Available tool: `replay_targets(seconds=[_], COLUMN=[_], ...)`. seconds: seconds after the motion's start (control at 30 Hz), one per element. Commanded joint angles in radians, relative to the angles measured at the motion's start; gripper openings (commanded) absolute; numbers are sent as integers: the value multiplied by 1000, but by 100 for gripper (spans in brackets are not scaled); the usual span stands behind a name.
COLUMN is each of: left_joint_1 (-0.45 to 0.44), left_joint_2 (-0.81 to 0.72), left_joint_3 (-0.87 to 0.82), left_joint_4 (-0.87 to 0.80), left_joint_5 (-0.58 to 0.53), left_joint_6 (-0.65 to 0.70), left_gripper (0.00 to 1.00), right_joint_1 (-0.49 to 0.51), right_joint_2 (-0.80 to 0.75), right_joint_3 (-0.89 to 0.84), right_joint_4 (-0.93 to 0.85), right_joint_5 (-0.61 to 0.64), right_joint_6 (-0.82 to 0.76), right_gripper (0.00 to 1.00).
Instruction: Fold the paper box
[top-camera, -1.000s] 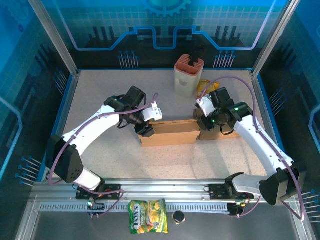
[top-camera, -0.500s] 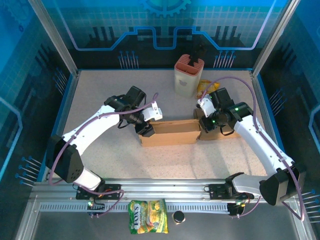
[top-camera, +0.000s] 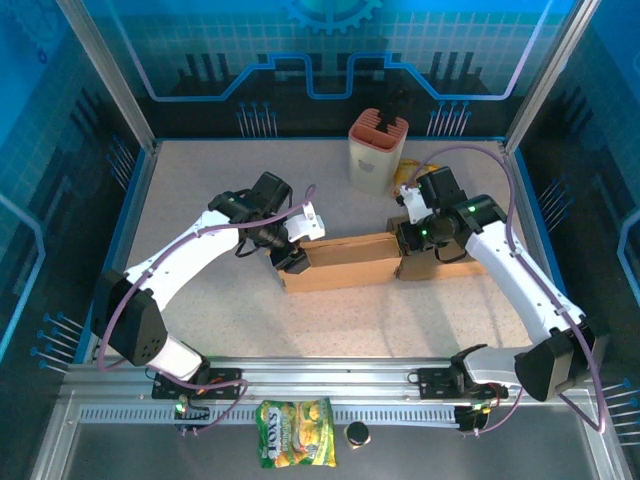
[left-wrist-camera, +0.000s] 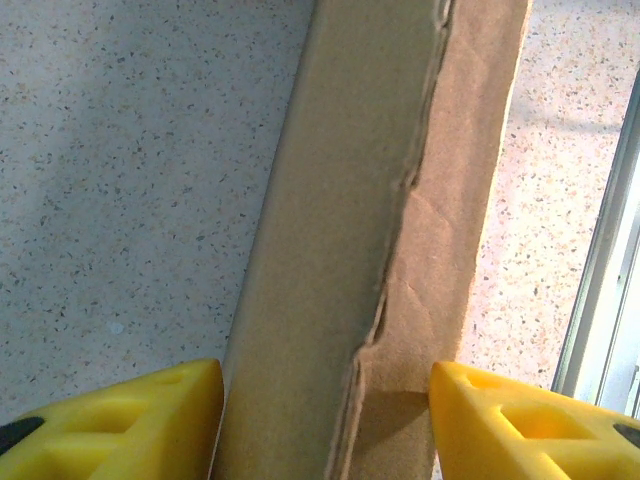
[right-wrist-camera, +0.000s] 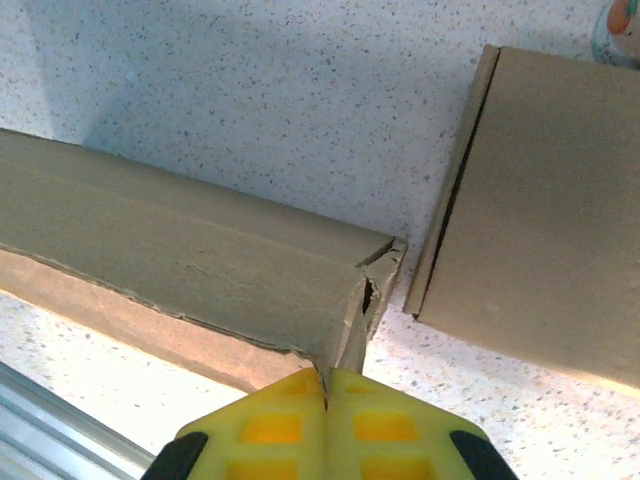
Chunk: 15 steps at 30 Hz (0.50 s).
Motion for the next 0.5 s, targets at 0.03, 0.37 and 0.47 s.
replay_targets(seconds=[0.03, 0.37, 0.47], left_joint_1=[6, 6, 6], left_joint_2=[6, 10, 10], left_joint_3=[12, 15, 14], left_joint_4=[-7, -4, -5], left_joint_5=[33, 34, 33], left_joint_6=[-14, -15, -16], left_gripper=[56, 55, 55], right_joint_1=[15, 36, 35], right_joint_2=[20, 31, 22], right_joint_3=[54, 59, 28], right_joint_4=[-38, -46, -51], right_joint_5=[-65, -43, 1], right_joint_6=[114, 156, 102], right_gripper=[0, 0, 0])
